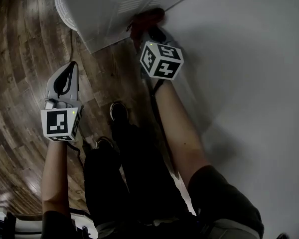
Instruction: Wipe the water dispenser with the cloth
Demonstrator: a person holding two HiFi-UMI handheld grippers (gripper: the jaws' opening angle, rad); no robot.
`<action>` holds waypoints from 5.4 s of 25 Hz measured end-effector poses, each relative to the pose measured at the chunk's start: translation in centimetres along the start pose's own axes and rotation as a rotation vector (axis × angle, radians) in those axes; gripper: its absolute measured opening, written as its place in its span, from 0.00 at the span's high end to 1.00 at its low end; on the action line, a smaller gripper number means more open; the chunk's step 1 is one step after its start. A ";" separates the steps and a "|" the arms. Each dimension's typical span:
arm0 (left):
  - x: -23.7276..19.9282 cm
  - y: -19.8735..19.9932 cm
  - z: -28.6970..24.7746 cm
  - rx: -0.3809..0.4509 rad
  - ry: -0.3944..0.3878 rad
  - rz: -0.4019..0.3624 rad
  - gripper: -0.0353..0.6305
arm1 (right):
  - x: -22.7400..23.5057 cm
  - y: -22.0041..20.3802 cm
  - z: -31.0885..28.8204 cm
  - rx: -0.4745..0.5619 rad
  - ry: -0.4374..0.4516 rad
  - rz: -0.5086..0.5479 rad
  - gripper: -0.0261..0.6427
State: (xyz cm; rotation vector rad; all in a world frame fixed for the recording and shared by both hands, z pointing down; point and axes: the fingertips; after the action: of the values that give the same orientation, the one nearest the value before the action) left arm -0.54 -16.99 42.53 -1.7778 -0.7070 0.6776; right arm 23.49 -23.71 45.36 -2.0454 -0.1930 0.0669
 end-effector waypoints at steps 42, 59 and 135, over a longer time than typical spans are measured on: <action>-6.1 13.0 0.6 0.386 0.051 -0.296 0.92 | -3.8 21.5 12.5 0.599 0.101 0.265 0.87; -4.9 10.1 0.9 0.384 0.059 -0.296 0.92 | -8.2 20.9 13.5 0.549 0.213 0.342 0.87; -11.5 -23.0 -3.1 -0.009 0.124 -0.038 0.92 | -13.4 -27.2 -8.4 -0.174 0.464 0.459 0.87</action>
State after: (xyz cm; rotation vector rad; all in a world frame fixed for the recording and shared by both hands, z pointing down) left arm -9.21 -21.25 66.62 -1.7933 -0.6588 0.5343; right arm 8.46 -20.99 72.87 -2.1794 0.5775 -0.1451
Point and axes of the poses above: the fingertips, and each gripper's own axes: z backward along the fingers, x to its right, y out of its top, and after that the axes turned 8 degrees about -y, right-handed
